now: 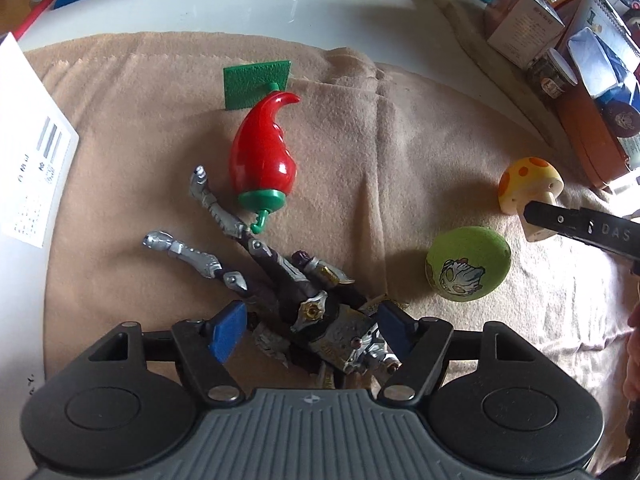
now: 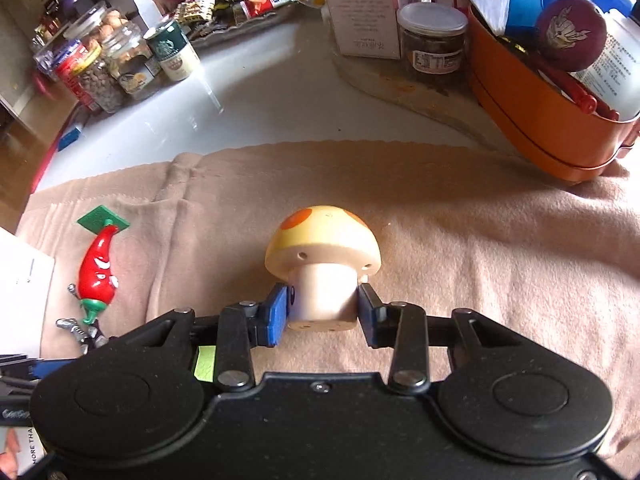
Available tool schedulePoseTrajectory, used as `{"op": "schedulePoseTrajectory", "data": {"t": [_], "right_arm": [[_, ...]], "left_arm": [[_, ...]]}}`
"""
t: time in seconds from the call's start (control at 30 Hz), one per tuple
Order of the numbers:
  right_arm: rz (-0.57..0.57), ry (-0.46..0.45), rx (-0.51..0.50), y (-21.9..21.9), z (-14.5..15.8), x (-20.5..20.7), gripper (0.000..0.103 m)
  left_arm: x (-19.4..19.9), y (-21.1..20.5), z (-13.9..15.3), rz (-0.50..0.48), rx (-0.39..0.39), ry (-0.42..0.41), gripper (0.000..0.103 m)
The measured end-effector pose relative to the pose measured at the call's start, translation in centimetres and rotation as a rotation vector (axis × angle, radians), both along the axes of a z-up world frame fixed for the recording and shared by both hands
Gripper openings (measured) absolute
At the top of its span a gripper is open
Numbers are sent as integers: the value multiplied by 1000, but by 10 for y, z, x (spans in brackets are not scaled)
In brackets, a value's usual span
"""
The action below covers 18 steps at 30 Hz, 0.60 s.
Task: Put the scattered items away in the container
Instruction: 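Close the left gripper on the robot figure while the right gripper closes on the yellow mushroom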
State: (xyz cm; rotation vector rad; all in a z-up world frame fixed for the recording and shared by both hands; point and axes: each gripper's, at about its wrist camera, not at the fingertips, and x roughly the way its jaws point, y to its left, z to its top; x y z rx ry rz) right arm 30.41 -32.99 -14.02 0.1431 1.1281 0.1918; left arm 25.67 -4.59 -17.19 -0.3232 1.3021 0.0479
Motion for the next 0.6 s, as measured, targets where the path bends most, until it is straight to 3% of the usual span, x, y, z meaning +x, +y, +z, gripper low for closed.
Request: {"op": "schedulePoseTrajectory", "data": {"t": [0.13, 0.3, 0.4, 0.43, 0.47, 0.5, 0.6], "right_arm": [[0, -22, 24, -5, 8, -11, 40], [0, -40, 31, -7, 16, -27, 40], [-2, -34, 21, -7, 16, -36, 40], [3, -21, 19, -8, 15, -38, 40], [8, -7, 18, -8, 15, -42, 40], [13, 3, 13, -8, 14, -44, 40], [31, 39, -15, -7, 11, -55, 40]], "left_arm": [[3, -14, -5, 8, 48, -18, 88], [1, -29, -6, -39, 128, -53, 88], [-2, -35, -3, -84, 140, -52, 82], [-3, -36, -3, -101, 133, -54, 76], [-5, -36, -2, -122, 118, -55, 61], [-6, -37, -2, -143, 95, -45, 55], [-13, -40, -1, -205, 103, -30, 53]]}}
